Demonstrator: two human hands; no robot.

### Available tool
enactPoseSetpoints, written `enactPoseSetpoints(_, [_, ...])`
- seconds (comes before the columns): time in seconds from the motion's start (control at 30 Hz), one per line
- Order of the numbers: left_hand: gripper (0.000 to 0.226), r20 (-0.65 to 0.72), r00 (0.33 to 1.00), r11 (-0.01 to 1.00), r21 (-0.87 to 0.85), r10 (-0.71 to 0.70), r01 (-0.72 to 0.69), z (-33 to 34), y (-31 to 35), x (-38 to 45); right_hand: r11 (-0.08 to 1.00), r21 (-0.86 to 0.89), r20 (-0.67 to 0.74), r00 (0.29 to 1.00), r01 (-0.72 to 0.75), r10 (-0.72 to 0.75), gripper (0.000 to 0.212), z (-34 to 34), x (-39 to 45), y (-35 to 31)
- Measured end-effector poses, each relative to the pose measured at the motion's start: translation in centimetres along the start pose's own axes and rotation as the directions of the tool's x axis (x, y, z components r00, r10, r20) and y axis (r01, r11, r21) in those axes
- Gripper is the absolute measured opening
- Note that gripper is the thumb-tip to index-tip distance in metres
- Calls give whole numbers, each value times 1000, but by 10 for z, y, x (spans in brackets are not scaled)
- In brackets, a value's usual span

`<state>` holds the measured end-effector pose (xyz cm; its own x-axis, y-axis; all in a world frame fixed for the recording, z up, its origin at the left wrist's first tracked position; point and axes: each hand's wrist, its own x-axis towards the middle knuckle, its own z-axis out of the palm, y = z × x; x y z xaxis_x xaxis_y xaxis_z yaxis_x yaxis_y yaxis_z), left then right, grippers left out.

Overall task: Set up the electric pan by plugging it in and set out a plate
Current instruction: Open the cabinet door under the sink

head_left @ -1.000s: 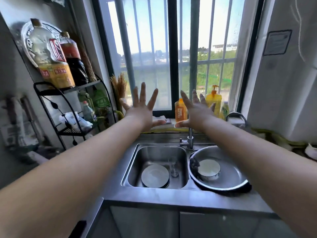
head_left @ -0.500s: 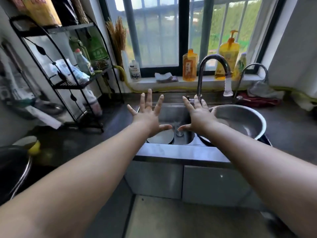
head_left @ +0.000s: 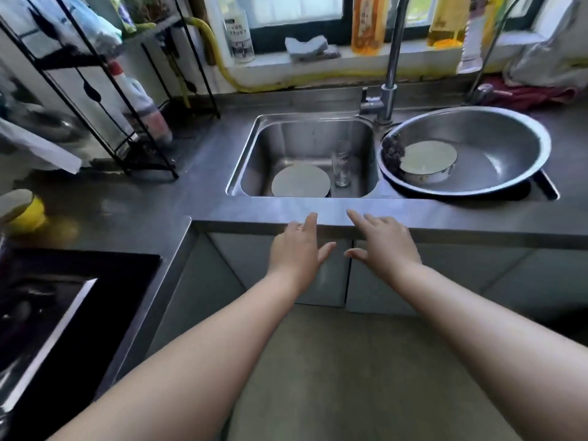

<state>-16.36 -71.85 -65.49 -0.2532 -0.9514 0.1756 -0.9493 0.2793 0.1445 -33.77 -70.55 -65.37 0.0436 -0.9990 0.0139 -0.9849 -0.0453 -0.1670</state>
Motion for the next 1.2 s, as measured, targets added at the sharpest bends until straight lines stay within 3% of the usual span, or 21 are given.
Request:
enactPoseSetpoints(0.13, [50,97,982,970,-169,-162,176,41,-3,-10,999,41,-20,1000,-19,20,66,39,-15,4])
enactPoseSetpoints(0.23, [43,278,911,825,-400,-305,398,66,-7,-1,997,-3,99,992,-78,77,65,62,-16,8])
enactPoseSetpoints(0.3, [40,403,827,601,-568,-392,562,80,-6,11,992,20,163,979,-128,123,64,75,-12,11])
enactPoseSetpoints(0.37, [31,589,677,179,-682,-440,709,91,-2,25,966,131,210,959,-221,191,56,85,-5,13])
enactPoseSetpoints(0.43, [18,717,573,-229,-682,-397,695,97,3,35,933,211,245,940,-292,238,44,93,3,15])
enactPoseSetpoints(0.5, [21,729,569,-399,-685,-381,610,102,5,44,913,239,263,927,-330,266,39,98,9,16])
enactPoseSetpoints(0.6, [28,736,575,-531,-666,-357,524,106,8,55,870,300,280,908,-391,312,47,101,15,18])
enactPoseSetpoints(0.8, [34,744,583,-627,-632,-326,456,103,11,62,825,365,253,899,-431,358,64,99,17,15])
enactPoseSetpoints(0.93, [26,767,563,-570,-623,-308,536,103,7,45,828,363,247,901,-428,358,71,98,14,3])
enactPoseSetpoints(1.03, [14,774,542,-525,-626,-328,577,105,4,23,872,323,291,916,-367,277,78,99,2,-13])
enactPoseSetpoints(1.13, [29,765,503,-444,-644,-403,623,100,-1,0,909,312,295,938,-276,183,56,103,-18,-34])
enactPoseSetpoints(1.2, [53,729,439,-301,-642,-525,706,97,-5,-21,936,283,306,945,-209,119,31,105,-35,-49])
